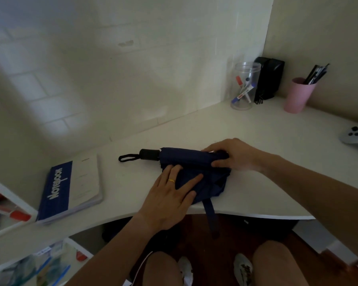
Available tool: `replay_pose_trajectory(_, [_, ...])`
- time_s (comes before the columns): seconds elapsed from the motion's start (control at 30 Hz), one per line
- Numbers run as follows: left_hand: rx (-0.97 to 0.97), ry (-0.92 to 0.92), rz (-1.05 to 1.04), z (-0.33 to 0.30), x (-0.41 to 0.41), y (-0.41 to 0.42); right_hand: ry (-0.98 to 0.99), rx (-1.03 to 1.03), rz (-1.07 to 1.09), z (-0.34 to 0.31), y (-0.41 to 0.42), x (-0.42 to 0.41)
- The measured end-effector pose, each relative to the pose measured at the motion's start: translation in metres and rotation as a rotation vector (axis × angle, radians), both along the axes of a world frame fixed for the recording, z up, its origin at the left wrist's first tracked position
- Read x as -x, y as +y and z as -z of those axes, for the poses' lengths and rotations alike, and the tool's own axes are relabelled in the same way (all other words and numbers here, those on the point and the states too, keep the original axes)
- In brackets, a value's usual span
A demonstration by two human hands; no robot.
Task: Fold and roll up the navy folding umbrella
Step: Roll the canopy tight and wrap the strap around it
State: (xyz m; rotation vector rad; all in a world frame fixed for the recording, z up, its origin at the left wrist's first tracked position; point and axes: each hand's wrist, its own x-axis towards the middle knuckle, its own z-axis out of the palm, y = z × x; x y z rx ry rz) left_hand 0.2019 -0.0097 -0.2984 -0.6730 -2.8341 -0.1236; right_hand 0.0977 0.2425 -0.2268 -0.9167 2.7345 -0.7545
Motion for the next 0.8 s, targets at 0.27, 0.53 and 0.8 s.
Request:
replay_pose_trajectory(0.27, [-0.030,0.068,0.024,-0.011,-0.005,0.002,0.656,-0.120,-0.073,0.034,0.002,-0.012])
replay_pose_trajectory(0.53, [-0.112,0.040,-0.040,-0.069,0.040,-0.020,0.807,-0.153,-0.123,0.042,0.003,-0.015])
replay_pose_trajectory(0.8, [-0.038,0.044,0.048,-0.067,0.051,-0.024,0.198,0.085,-0.052,0.021,0.009,-0.017])
